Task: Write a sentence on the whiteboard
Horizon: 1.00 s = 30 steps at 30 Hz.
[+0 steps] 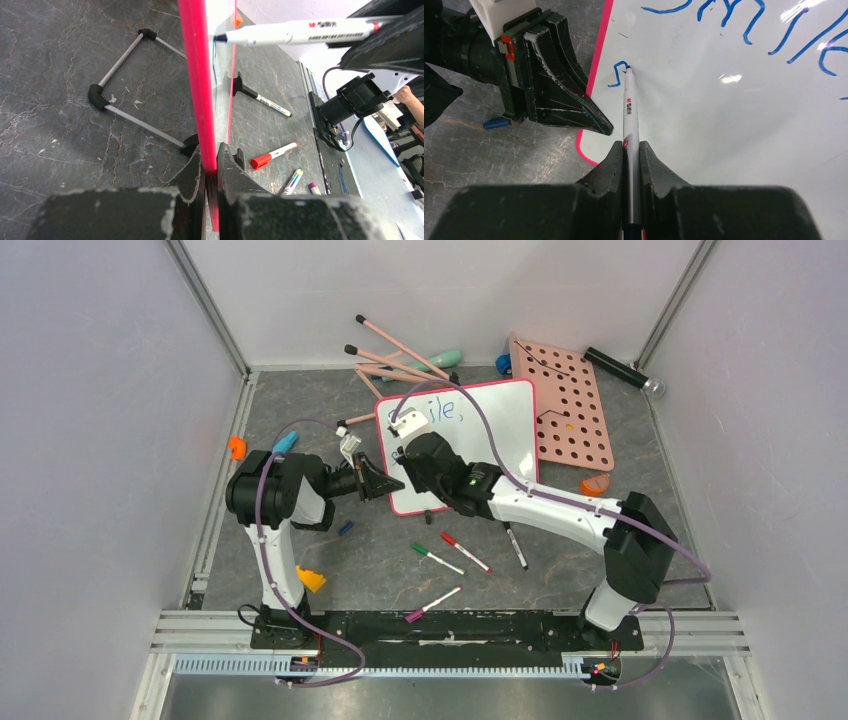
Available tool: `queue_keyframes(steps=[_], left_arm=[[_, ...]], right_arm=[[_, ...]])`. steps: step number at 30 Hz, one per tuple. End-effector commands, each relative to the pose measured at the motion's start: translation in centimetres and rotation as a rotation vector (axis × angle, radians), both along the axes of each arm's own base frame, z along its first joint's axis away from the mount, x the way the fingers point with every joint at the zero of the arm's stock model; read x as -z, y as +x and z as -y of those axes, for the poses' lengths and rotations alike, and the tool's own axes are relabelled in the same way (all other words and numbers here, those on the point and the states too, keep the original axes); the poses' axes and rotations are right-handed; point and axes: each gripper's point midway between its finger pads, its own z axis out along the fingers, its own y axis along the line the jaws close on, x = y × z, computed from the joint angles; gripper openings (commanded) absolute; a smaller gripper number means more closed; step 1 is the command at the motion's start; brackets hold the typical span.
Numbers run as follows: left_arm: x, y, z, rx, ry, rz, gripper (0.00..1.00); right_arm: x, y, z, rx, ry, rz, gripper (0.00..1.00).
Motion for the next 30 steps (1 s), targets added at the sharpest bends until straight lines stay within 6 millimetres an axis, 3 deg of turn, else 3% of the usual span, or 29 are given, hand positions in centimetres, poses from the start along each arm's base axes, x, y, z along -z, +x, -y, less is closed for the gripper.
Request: queue_keyframes(steps=[1, 20, 25, 30], left_arm=[[1.9, 1.8, -0.8, -0.068, 0.081, 0.226, 0.03], [1.9, 1.8, -0.8, -0.069, 0.081, 0.225, 0.02], [1.9, 1.8, -0.8, -0.068, 0.081, 0.227, 0.02], [1.9, 1.8, -0.7, -0.068, 0.081, 0.225, 0.02]], right_arm=[[0.2, 0.6, -0.1, 0.015, -0.009, 0.009, 0.00], [0.0, 0.8, 3.2, 0.099, -0.036, 0.021, 0.00], [-0.7, 0.5, 2.1, 0.050, -0.003, 0.014, 0.00], [-2.6, -0.1, 0.7, -0.021, 0.070, 0.022, 0.00]])
